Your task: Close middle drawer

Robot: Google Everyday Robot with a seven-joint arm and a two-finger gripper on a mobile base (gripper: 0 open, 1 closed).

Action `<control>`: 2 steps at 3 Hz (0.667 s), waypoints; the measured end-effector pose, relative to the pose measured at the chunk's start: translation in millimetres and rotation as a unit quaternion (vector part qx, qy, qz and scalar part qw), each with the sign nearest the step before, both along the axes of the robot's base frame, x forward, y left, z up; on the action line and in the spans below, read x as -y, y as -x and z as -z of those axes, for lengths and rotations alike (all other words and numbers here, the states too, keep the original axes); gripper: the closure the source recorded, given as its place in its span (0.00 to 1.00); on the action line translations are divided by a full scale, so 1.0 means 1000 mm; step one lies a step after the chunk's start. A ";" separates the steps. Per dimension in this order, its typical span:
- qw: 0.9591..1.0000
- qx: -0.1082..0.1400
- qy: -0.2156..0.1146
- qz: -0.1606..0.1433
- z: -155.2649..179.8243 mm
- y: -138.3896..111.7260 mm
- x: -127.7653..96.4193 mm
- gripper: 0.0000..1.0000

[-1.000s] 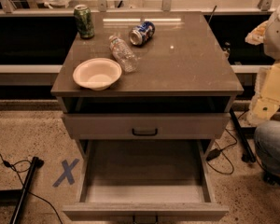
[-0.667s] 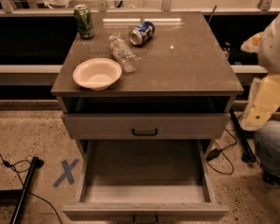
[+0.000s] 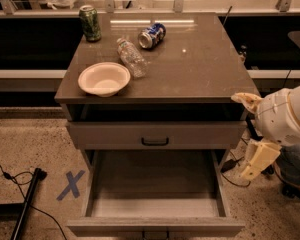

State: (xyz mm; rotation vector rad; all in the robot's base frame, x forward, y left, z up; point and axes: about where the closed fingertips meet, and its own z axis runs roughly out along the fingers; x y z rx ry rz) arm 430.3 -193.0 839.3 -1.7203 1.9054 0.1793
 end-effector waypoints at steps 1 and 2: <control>0.999 0.019 0.009 -0.039 0.002 0.001 -0.005 0.00; 0.999 0.000 0.029 -0.038 0.056 0.004 -0.010 0.00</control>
Offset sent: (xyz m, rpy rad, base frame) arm -0.0037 0.0166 -0.1586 -0.1002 0.0475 0.0383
